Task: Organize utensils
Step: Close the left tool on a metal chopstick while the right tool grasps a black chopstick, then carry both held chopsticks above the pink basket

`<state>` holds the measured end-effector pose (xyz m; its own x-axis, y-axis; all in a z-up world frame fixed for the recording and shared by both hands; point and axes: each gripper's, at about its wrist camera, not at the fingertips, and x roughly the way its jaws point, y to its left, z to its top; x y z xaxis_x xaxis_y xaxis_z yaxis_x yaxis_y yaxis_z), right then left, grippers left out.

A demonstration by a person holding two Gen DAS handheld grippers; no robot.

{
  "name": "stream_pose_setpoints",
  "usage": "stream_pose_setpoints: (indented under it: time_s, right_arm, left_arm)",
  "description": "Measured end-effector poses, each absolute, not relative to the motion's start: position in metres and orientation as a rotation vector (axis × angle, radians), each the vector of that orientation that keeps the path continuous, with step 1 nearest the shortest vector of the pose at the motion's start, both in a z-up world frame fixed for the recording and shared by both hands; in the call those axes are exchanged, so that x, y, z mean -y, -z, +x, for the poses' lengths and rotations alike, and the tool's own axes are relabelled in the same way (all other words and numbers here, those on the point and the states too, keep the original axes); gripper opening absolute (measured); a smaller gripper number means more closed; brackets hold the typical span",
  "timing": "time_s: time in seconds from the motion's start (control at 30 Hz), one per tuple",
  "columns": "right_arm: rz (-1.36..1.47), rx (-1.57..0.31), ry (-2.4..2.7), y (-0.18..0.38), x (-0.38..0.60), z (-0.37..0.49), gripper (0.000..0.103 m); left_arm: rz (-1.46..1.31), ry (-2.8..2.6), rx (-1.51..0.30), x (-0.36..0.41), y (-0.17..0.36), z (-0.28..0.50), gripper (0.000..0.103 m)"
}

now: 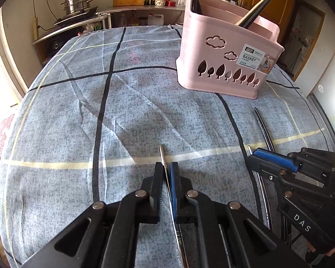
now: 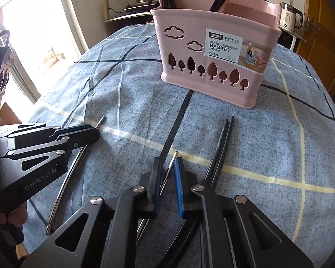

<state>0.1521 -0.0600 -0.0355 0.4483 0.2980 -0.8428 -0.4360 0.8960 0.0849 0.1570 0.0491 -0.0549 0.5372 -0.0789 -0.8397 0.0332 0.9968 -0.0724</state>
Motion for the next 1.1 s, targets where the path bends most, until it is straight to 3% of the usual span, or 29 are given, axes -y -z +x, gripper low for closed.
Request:
stream_pose_setpoints:
  time_s: [0.33, 0.8, 1.1]
  right_arm:
    - [-0.039, -0.984, -0.528, 0.017, 0.069, 0.150, 0.005]
    - [0.018, -0.727, -0.562, -0.079, 0.088, 0.134, 0.004]
    - [0.028, -0.641, -0.555, -0.102, 0.101, 0.131, 0.004]
  left_arm:
    - [-0.079, 0.094, -0.981, -0.051, 0.046, 0.159, 0.005]
    - [-0.094, 0.166, -0.727, -0.058, -0.061, 0.133, 0.005]
    - [-0.083, 0.181, -0.673, -0.056, -0.085, 0.127, 0.005]
